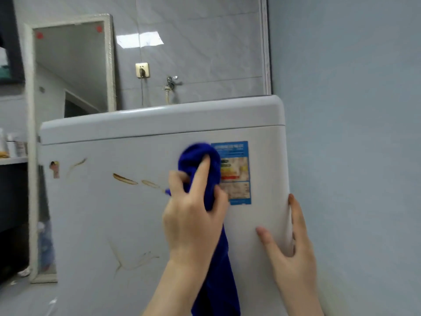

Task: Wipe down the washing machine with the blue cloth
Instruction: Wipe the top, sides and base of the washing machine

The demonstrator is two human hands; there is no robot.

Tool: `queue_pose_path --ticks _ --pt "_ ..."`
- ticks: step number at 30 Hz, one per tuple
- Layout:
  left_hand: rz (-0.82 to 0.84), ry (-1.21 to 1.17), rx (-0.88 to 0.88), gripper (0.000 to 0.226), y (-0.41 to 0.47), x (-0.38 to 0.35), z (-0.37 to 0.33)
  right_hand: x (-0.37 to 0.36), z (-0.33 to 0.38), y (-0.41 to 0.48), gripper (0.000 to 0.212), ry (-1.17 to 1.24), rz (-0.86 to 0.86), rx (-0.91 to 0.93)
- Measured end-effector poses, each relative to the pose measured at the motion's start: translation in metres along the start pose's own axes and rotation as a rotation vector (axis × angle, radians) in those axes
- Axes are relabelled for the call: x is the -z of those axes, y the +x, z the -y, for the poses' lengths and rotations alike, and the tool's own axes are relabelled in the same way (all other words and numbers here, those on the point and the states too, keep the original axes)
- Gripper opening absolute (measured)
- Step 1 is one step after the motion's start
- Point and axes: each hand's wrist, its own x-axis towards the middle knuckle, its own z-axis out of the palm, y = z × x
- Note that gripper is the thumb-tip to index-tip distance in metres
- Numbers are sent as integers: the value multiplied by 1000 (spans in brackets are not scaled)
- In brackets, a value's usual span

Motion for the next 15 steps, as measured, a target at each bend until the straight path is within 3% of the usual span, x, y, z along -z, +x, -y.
queue_pose_path --ticks 3,8,12,15 --pt "32 -11 13 52 -2 2 4 -1 5 -1 83 17 6 -39" --pt "-57 37 -66 51 57 -4 -22 -3 17 -3 87 55 4 -89" --pt "0 104 -155 52 75 4 -32 -2 23 -6 85 103 -12 -99" --pt "11 115 44 52 75 28 6 -1 22 -6 83 96 -19 -103"
